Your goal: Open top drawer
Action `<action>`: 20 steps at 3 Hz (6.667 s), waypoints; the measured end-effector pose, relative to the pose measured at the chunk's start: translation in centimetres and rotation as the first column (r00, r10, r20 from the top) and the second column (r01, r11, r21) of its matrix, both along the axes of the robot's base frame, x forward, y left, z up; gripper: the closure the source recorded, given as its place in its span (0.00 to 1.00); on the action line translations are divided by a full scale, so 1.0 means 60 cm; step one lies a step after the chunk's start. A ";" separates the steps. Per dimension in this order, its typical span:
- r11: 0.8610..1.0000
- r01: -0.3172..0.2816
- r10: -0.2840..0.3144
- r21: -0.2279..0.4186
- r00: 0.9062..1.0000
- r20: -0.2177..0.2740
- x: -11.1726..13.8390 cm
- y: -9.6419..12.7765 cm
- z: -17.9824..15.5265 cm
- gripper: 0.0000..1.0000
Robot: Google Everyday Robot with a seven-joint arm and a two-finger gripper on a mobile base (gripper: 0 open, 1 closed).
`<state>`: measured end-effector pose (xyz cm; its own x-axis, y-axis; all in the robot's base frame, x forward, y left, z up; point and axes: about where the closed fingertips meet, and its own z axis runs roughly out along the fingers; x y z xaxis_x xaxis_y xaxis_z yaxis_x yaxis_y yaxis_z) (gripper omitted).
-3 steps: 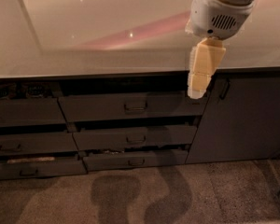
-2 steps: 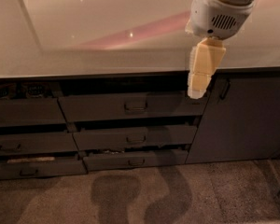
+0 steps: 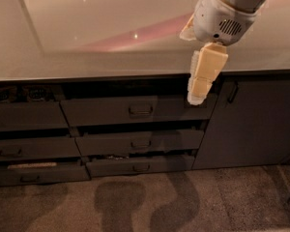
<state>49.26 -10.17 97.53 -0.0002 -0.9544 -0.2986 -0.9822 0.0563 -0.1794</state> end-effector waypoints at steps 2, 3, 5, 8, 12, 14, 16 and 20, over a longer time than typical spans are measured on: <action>0.999 -0.016 0.015 0.027 0.999 0.038 0.000 0.003 0.003 0.00; 0.993 -0.080 0.075 0.081 0.995 0.067 0.002 0.009 -0.035 0.00; 0.973 -0.159 0.156 0.165 0.987 0.034 0.011 0.021 -0.083 0.00; 0.970 -0.158 0.178 0.184 0.979 -0.095 0.094 -0.017 -0.243 0.00; 0.995 -0.071 0.071 -0.066 0.997 -0.003 0.087 -0.007 -0.260 0.00; 0.994 -0.088 0.086 -0.059 0.995 -0.049 0.138 -0.044 -0.330 0.00; 0.994 -0.107 0.106 -0.020 0.993 -0.058 0.137 -0.043 -0.332 0.00; 0.963 -0.244 0.245 0.117 0.970 0.007 0.137 -0.027 -0.346 0.00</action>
Offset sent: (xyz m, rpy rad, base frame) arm -0.0037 0.0009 0.0039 0.0637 -0.0817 0.0413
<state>57.49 -11.77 76.80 0.2261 -0.8845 -0.4081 -0.9699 -0.1654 -0.1789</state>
